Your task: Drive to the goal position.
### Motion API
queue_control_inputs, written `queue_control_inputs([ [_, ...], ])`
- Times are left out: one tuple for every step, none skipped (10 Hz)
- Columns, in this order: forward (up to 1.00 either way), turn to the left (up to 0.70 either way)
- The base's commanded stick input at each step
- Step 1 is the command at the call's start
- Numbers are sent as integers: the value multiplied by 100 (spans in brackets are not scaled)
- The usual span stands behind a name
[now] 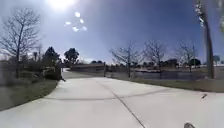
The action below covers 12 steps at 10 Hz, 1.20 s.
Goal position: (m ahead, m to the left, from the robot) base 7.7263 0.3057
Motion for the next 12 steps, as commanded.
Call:
queue_control_inputs([
  [70, 0],
  [70, 0],
  [70, 14],
  [70, 35],
  [70, 18],
  [70, 5],
  [70, 1],
  [70, 0],
  [70, 0],
  [70, 0],
  [70, 0],
  [70, 0],
])
